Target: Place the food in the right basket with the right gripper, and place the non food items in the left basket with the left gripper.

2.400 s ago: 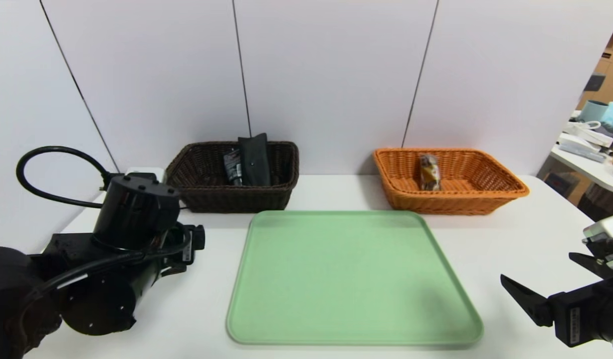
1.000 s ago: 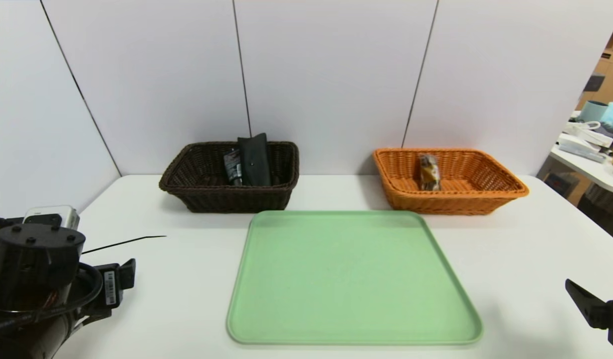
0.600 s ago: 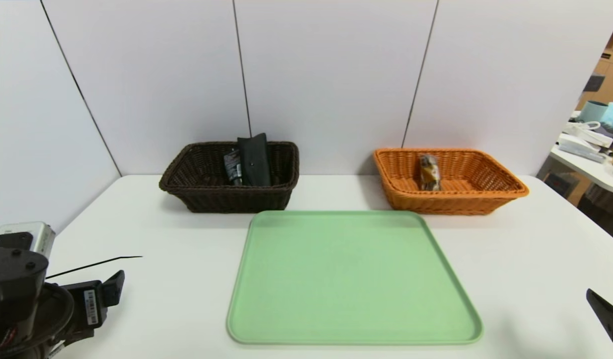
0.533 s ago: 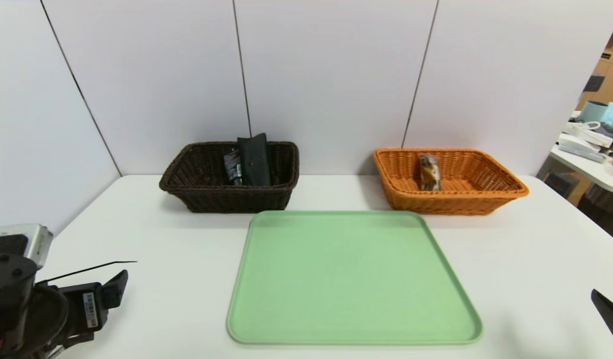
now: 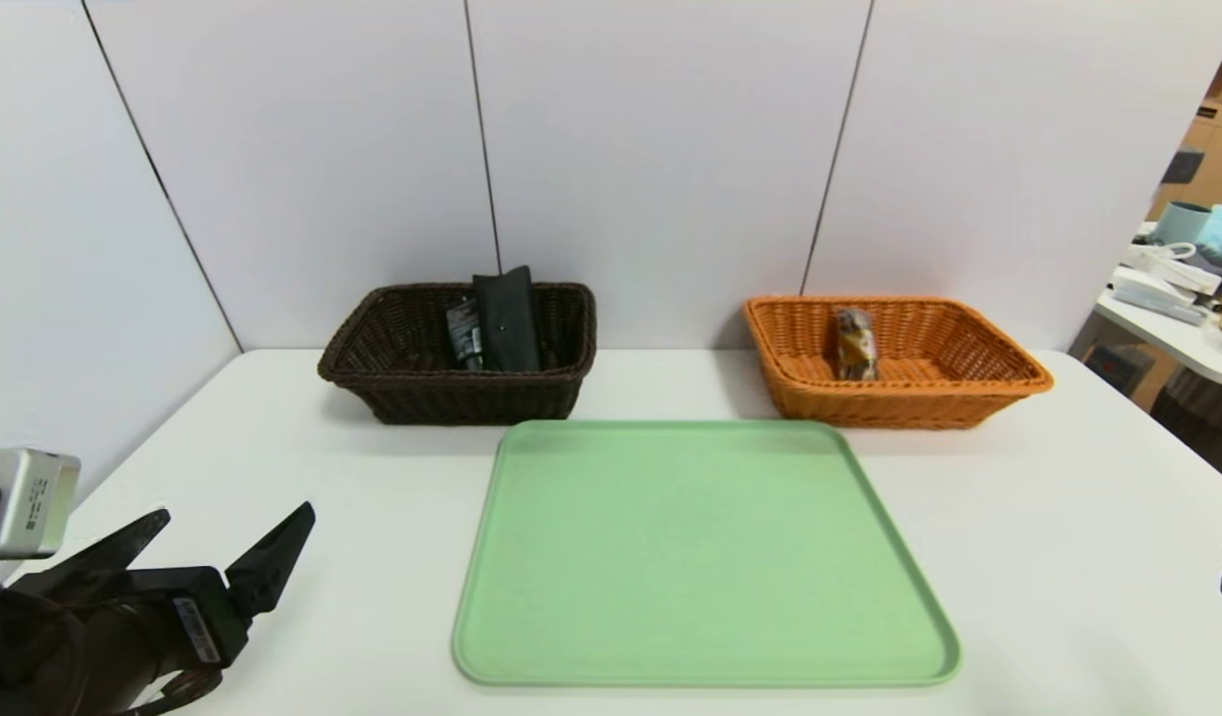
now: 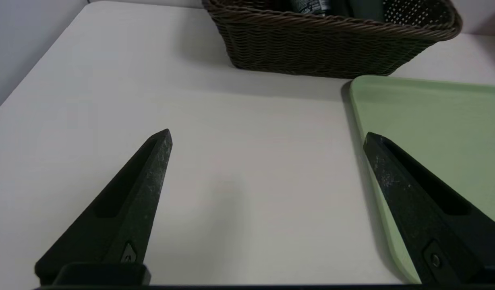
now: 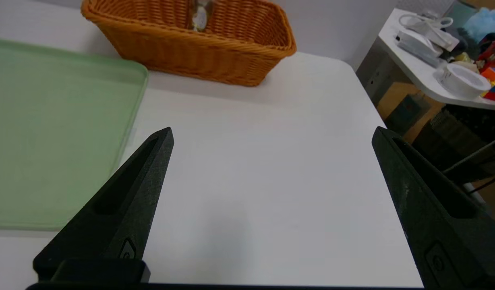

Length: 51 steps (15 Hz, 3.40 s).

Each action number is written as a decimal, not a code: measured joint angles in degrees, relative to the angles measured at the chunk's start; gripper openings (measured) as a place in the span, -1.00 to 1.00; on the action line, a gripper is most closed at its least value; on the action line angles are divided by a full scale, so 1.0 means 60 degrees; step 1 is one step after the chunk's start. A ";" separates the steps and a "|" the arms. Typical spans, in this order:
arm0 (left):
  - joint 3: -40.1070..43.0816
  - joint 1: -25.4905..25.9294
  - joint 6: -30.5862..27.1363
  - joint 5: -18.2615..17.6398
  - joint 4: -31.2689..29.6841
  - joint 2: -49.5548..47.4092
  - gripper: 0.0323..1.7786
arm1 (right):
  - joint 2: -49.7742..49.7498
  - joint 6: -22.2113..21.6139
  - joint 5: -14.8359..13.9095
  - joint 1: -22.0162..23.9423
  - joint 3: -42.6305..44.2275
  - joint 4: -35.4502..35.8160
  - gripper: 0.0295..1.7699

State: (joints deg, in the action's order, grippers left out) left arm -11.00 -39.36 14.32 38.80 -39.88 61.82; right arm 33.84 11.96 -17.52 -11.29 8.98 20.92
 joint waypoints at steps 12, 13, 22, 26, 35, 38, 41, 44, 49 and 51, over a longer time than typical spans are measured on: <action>0.1493 -0.0758 -0.1323 -0.0908 -0.1690 -0.0390 0.90 | -0.0488 0.0859 0.1640 0.0053 -0.0648 0.0670 0.92; 0.1562 -0.0762 -0.1349 -0.0937 -0.1701 -0.0486 0.90 | -0.0561 0.1067 0.1818 0.0071 -0.0813 0.0788 0.92; 0.1820 -0.0744 -0.2580 -0.2139 -0.1686 -0.2085 0.90 | -0.1520 0.1166 0.2462 0.0668 -0.1154 0.1148 0.92; 0.1829 0.0240 -0.2676 -0.2168 -0.1621 -0.2477 0.90 | -0.1912 0.1172 0.2824 0.1231 -0.1038 0.1052 0.92; 0.1833 0.4279 -0.2704 -0.2369 -0.0914 -0.3450 0.90 | -0.2030 0.1148 0.3088 0.2093 -0.0888 0.0841 0.92; 0.1833 0.5220 -0.2704 -0.2467 -0.0230 -0.4143 0.90 | -0.2209 0.1079 0.3070 0.2192 -0.0841 0.0248 0.92; 0.1833 0.5693 -0.2832 -0.3009 0.0740 -0.5108 0.90 | -0.2503 0.1020 0.3062 0.2217 -0.0538 -0.0502 0.92; 0.1833 0.5945 -0.3241 -0.3582 0.1304 -0.5766 0.90 | -0.2784 0.0878 0.3042 0.2320 -0.0203 -0.1048 0.92; 0.1833 0.6455 -0.3025 -0.3808 0.1410 -0.6077 0.90 | -0.3013 0.0798 0.3714 0.2334 -0.0134 -0.1319 0.92; 0.1833 0.6717 -0.3094 -0.4342 0.1493 -0.6170 0.90 | -0.3037 0.0754 0.3814 0.2334 -0.0144 -0.1369 0.92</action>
State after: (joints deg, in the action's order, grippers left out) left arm 0.00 0.94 -4.24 12.75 -30.92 24.80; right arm 15.62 16.48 5.36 2.72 8.12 12.70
